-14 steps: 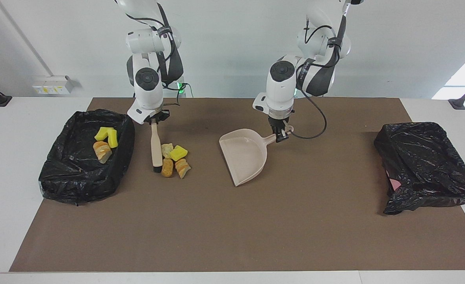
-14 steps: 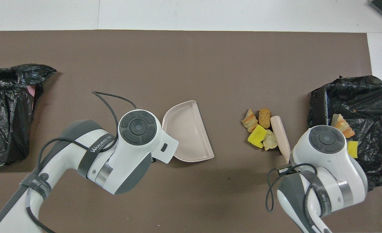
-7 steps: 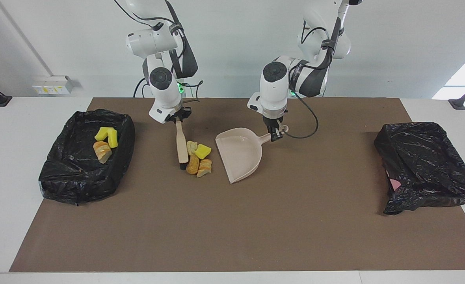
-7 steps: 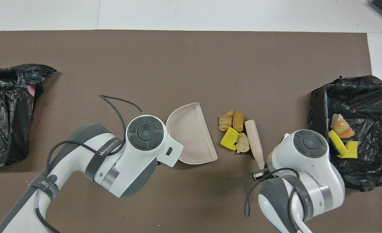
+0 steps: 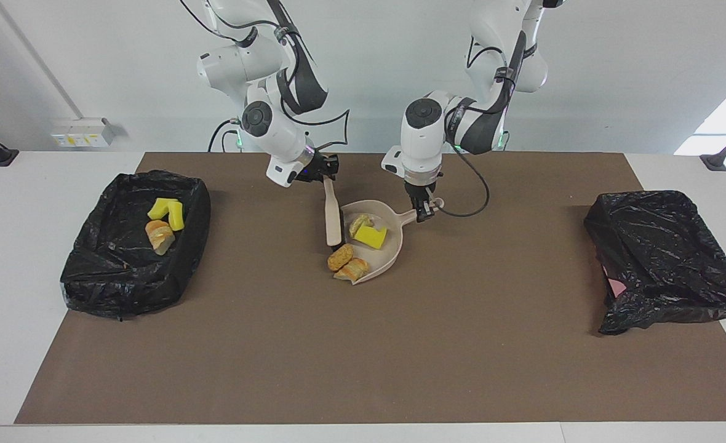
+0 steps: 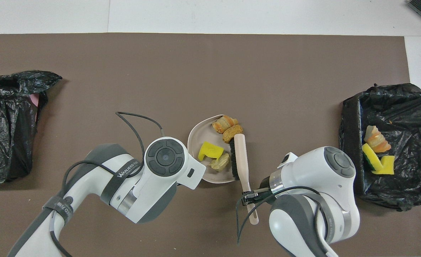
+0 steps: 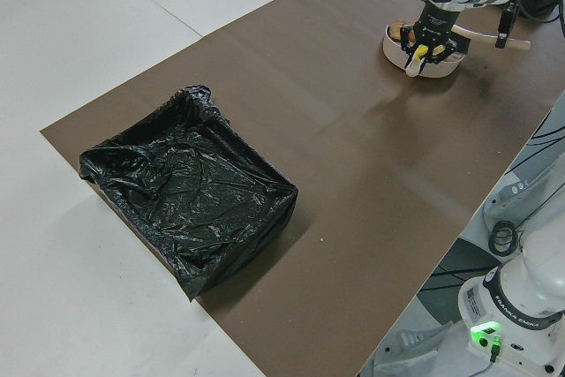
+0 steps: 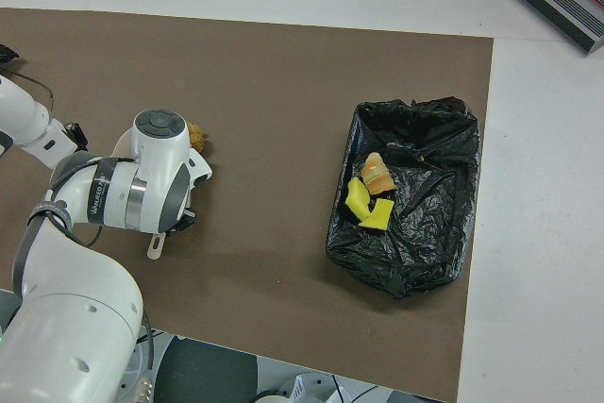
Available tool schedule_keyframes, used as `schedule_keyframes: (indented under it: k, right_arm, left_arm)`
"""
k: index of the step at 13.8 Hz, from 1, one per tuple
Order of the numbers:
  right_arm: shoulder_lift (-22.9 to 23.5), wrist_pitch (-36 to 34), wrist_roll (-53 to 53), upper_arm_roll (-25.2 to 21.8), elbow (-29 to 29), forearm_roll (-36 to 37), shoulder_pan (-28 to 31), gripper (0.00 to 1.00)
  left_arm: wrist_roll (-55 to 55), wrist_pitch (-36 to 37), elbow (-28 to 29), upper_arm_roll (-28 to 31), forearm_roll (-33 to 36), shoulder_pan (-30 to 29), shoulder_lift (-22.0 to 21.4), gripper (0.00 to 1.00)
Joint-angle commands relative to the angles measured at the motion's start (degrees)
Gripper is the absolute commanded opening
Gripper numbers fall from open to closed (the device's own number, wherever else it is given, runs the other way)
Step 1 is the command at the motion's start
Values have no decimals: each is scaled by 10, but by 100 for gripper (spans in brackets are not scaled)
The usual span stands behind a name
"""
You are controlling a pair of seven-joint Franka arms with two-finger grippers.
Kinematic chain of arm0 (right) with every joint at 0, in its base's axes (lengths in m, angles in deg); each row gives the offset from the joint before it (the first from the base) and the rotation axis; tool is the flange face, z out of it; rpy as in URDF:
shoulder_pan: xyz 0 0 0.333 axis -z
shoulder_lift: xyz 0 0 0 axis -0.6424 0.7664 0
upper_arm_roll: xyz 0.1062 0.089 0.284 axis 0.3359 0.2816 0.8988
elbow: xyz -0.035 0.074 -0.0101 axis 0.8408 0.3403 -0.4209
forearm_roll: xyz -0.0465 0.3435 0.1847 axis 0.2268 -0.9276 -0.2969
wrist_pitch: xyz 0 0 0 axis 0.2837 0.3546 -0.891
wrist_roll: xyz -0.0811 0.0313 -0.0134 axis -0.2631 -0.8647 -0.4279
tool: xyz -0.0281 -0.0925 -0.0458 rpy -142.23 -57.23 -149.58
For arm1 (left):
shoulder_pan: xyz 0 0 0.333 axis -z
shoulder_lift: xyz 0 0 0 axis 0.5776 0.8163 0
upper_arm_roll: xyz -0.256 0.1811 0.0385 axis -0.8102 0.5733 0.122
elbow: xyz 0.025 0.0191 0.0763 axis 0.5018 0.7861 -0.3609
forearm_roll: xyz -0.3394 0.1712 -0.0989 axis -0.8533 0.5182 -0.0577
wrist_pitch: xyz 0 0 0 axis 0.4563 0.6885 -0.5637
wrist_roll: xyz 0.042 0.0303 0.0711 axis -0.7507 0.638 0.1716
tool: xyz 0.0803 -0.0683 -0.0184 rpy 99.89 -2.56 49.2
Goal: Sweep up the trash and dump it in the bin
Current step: 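Sweep the remaining pieces into the dustpan with the right gripper's brush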
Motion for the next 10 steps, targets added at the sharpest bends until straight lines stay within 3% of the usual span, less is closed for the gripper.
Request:
schedule_keyframes:
  k: [1,3,6,10]
  right_arm:
    - [-2,-87,-15,-8,63,-25,22,0]
    - [-12,-137,1,-8,90,39,49,0]
    - [12,-92,8,-5,111,256,45,0]
    - [133,-98,9,7,203,375,40,0]
  left_arm:
    - [3,-54,38,5,6,13,-4,0]
    - [3,-54,39,5,5,13,-4,0]
    - [2,-52,39,5,3,11,-4,0]
    - [-7,-49,32,7,2,3,0,0]
